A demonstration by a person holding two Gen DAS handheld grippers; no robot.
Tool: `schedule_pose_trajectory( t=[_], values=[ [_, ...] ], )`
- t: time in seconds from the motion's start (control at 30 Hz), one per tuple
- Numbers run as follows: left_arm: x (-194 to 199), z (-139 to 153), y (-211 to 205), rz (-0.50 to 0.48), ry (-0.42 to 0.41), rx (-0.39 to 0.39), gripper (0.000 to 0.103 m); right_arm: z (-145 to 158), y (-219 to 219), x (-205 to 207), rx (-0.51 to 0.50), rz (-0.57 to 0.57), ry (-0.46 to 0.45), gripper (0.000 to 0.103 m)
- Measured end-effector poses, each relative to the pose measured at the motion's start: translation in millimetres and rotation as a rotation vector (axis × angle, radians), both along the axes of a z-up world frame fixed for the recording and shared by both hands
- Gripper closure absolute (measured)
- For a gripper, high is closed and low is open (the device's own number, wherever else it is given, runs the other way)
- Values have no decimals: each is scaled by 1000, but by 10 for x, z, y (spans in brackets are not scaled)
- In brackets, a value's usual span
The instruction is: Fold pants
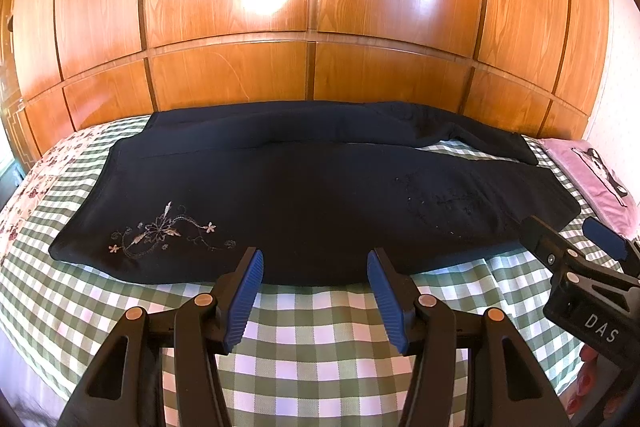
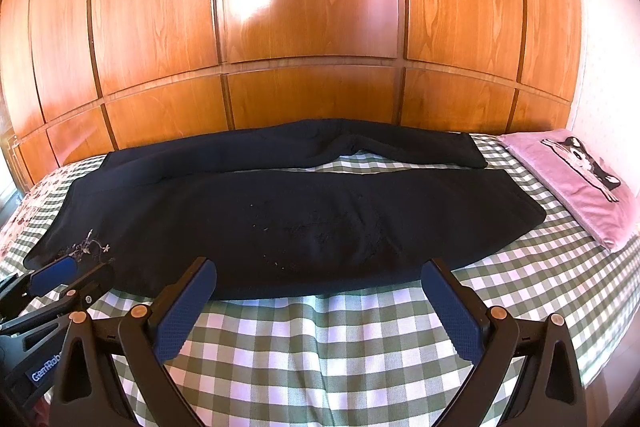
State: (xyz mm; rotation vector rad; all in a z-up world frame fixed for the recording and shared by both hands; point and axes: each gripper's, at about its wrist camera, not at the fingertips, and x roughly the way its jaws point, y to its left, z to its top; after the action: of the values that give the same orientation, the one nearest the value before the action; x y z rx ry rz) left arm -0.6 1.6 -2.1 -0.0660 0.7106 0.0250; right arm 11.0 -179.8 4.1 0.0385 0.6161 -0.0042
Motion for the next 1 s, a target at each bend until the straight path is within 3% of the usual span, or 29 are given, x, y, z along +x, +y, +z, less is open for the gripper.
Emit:
schedule_pose_trajectory(
  t=[0.73,0.87,1.0],
  values=[
    [40,-67,64,7,25,-23,48,-29,-6,7,-1,3,9,0],
    [64,-103,133,13,42,-58,48,-52,-43,34,-2,-5,16,0],
    [101,-174,260,15,72,-146,48,-93,-229,94,53,-27,30,0]
  ],
)
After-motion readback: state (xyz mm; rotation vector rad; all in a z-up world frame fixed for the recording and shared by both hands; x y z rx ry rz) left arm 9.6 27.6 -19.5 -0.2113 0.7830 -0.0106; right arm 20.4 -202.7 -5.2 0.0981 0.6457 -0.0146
